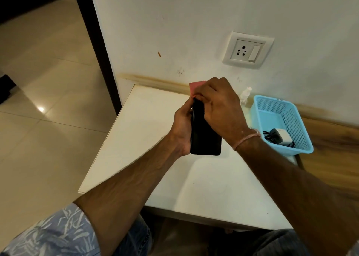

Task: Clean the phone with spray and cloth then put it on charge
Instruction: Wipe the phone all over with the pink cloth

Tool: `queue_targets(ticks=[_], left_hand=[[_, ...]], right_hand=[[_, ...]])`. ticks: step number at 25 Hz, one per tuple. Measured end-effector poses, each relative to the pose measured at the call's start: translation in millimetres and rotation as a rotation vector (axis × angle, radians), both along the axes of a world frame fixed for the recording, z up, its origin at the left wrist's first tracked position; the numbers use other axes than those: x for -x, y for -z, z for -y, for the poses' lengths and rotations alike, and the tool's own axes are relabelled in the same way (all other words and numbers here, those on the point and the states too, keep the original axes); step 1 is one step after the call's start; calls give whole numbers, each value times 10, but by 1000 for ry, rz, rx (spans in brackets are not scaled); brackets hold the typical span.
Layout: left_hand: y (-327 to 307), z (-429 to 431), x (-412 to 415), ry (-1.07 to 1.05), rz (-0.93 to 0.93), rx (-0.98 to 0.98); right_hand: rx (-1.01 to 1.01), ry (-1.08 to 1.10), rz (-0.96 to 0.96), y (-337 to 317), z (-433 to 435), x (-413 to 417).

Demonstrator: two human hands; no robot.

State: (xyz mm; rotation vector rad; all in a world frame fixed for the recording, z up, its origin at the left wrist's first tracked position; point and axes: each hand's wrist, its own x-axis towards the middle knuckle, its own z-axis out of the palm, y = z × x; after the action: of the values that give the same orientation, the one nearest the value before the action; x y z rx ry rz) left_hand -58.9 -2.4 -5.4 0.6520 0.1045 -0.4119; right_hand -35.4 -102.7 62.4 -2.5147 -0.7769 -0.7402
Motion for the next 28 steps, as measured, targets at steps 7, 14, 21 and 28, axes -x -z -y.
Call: queue_targets(ticks=[7,14,21,28], left_hand=[[-19,-27,-7,26,7,21],[8,-54,-14,27,16,34],[-10,-9,32,55,21,-6],[-14,-10,72,51,-2,5]], right_hand=[[39,-30,-34,-11,-10,17],[84,-98,-97,-64,49,14],[146,-139,-166,-135,170,9],[204,-197,-201,-133,212,42]])
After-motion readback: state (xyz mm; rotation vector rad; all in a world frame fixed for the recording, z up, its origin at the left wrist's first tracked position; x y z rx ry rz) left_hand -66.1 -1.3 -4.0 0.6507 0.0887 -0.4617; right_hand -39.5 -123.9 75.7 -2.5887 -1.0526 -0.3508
